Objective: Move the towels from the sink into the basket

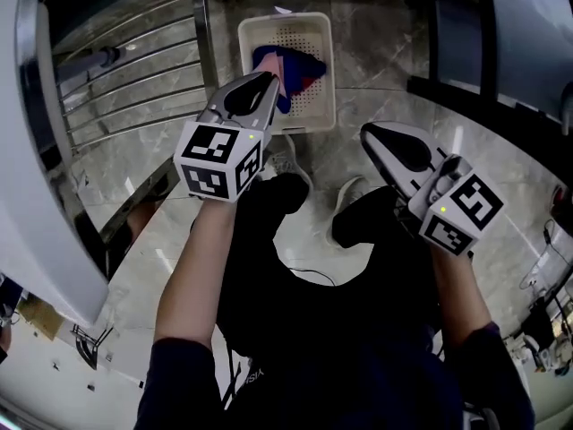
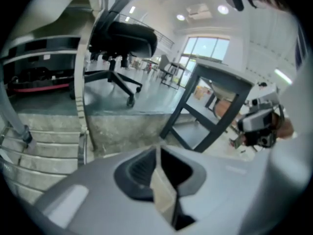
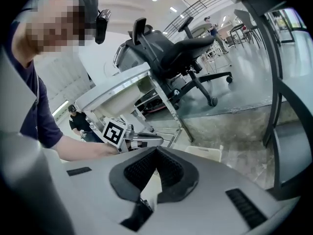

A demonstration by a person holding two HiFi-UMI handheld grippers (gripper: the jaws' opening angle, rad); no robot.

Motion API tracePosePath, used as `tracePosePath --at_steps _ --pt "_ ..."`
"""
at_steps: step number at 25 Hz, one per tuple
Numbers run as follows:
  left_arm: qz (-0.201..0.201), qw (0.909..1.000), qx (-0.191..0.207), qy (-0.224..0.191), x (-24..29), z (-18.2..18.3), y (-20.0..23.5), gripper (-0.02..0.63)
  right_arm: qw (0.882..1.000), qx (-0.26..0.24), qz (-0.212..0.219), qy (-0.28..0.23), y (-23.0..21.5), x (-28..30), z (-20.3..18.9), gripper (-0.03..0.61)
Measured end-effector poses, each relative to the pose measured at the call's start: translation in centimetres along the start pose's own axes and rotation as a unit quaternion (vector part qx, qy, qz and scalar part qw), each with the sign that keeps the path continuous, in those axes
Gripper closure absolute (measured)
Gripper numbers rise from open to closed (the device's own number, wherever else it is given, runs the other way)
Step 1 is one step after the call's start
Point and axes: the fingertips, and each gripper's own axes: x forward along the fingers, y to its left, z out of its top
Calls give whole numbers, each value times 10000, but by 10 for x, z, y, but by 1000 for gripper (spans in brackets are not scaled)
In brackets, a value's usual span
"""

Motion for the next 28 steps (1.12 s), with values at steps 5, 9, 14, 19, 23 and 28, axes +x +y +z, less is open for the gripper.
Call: tracePosePath --at_steps 5,9,14,19,23,28 --pt "-43 9999 74 59 -44 26 -27 594 10000 -71 26 27 39 -25 29 572" --pt "-50 9999 126 57 -76 47 -46 609 10000 -79 -11 18 63 -49 47 572" --pt "-98 9997 220 -15 -115 73 -76 611 9998 -156 -41 -63 100 -82 68 572" --pt "-87 9993 336 -157 -165 94 -121 611 9995 -264 -74 -142 139 -126 84 572" --pt "-205 9990 102 -375 -205 115 -159 611 9987 -402 -127 -293 159 -164 98 572" --pt "-121 9978 66 -651 -256 145 -195 612 9969 -580 -74 -529 186 -207 119 572"
